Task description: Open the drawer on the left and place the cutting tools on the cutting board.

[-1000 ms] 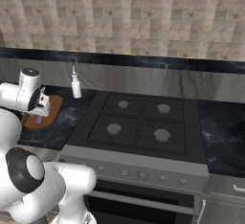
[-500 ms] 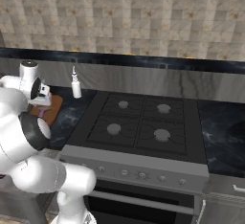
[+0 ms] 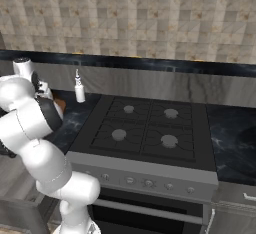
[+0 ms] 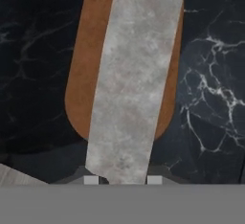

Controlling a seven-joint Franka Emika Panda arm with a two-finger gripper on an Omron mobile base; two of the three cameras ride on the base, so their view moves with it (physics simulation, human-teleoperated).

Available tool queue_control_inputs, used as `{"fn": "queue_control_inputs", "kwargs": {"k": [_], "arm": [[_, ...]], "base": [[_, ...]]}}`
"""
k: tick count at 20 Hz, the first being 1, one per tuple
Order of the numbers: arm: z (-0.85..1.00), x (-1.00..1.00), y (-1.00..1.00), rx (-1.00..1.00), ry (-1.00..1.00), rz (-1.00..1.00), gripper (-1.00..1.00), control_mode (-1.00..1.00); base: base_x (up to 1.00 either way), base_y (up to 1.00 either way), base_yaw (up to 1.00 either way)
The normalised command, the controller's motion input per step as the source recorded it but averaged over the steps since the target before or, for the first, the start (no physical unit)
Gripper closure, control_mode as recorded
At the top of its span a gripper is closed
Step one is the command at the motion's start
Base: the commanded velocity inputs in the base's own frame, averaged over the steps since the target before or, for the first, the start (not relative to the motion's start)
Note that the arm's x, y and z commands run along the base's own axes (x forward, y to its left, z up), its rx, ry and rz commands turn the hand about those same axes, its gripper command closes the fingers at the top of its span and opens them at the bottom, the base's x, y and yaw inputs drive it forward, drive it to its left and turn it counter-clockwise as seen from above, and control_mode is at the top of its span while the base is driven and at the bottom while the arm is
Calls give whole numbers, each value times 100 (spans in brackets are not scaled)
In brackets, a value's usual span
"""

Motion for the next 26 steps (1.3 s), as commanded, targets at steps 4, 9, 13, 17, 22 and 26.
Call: {"fn": "queue_control_inputs", "kwargs": {"k": [4,9,13,17,22,26], "arm": [[-3,16,0,2,4,1,100,-100],[-16,24,0,9,5,0,100,-100],[-39,2,0,2,5,0,100,-100],[-41,1,0,0,3,0,100,-100],[-19,2,6,0,0,0,100,-100],[-16,32,23,0,0,0,100,-100]], "base": [[0,0,0],[0,0,0],[0,0,0],[0,0,0],[0,0,0],[0,0,0]]}}
